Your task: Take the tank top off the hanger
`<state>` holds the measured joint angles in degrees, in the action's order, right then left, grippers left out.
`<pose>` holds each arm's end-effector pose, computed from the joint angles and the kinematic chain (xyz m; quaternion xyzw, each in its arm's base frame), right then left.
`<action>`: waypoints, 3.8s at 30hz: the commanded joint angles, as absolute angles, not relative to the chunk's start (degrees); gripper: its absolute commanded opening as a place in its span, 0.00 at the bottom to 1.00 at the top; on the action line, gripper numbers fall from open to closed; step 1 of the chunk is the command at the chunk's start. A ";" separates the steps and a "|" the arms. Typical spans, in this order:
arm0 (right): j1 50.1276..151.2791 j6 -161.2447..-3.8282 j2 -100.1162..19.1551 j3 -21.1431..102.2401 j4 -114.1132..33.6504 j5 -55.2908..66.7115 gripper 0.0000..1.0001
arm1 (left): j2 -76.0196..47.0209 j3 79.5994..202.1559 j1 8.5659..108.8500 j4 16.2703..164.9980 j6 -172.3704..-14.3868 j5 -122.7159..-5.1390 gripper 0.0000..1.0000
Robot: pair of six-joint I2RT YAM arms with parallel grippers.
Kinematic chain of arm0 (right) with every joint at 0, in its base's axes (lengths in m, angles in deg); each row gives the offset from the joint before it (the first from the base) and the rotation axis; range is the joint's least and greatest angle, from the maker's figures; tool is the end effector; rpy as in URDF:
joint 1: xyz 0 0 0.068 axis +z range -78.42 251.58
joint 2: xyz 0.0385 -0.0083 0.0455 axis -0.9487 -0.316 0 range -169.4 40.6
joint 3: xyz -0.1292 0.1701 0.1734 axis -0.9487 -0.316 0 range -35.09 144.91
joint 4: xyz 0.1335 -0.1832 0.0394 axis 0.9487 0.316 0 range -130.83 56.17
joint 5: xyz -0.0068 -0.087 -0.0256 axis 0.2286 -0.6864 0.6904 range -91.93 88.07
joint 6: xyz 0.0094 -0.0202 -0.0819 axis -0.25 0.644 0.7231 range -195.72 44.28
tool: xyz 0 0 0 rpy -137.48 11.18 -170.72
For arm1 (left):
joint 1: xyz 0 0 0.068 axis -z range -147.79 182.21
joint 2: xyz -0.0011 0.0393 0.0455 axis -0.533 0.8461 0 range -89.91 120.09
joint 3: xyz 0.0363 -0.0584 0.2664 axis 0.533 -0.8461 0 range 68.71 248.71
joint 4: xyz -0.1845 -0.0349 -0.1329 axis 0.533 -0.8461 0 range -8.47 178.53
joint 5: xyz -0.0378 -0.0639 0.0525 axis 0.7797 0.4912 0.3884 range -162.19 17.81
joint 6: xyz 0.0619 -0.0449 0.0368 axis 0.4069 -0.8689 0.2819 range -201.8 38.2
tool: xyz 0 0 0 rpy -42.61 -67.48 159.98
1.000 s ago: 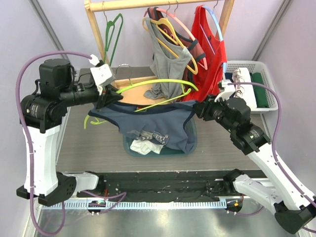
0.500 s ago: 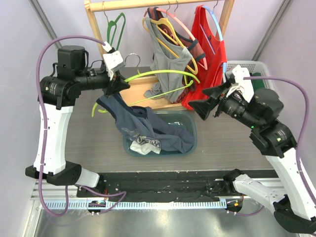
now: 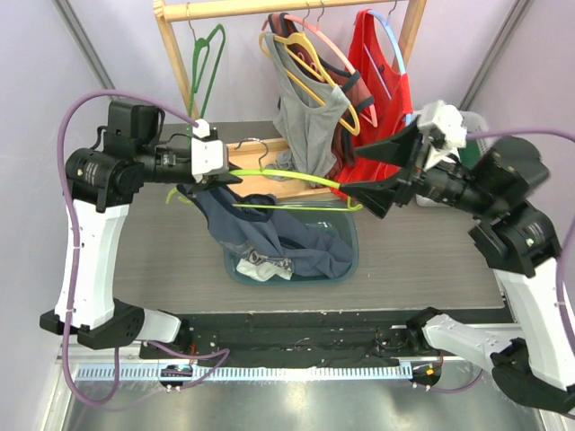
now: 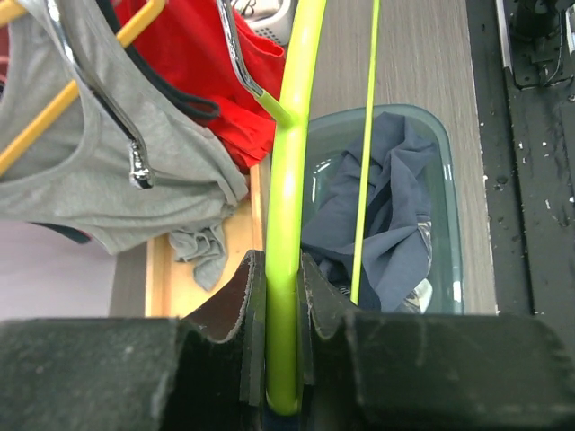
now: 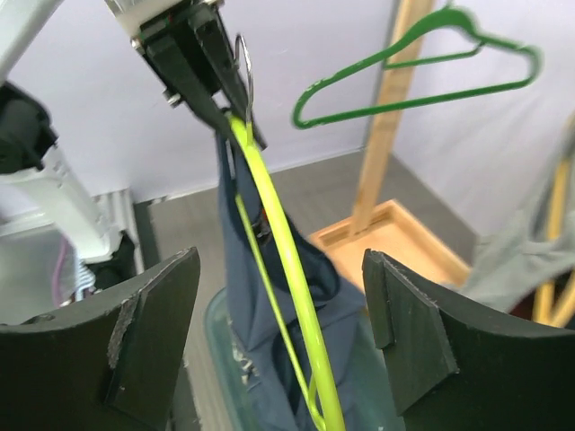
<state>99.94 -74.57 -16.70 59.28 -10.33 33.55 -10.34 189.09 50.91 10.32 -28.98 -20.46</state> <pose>0.1048 0.1057 0.5282 -0.3814 0.5549 0.3643 0.6433 0.1592 -0.1157 0.4859 0.6283 0.5416 -0.2569 0.4959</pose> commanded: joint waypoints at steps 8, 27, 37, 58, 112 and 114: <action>99.79 -78.62 -19.43 54.21 -11.74 44.21 0.78 | -10.98 190.35 51.81 -2.96 -24.23 -17.17 0.00; 100.75 -75.99 -24.26 57.11 -4.72 42.90 0.33 | -10.45 191.76 51.98 -2.44 -26.78 -15.59 0.00; 102.69 -75.54 -21.89 57.29 -5.41 37.80 0.01 | -11.77 187.28 51.98 14.13 -47.81 -20.49 0.20; 102.69 -75.63 -9.32 54.65 -2.24 26.55 0.01 | -20.20 174.27 51.90 35.97 -77.58 -54.88 1.00; 102.60 -77.04 -4.22 53.95 1.27 25.14 0.02 | -16.60 174.89 50.75 37.64 -80.39 -39.68 0.00; 102.69 -77.13 -4.31 54.38 2.15 24.88 0.01 | -16.60 174.70 50.75 37.90 -79.96 -40.98 0.00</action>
<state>102.56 -76.28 -5.75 53.16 5.13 25.55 -16.61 173.81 51.08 35.58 -79.89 -40.99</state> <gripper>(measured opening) 0.197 0.012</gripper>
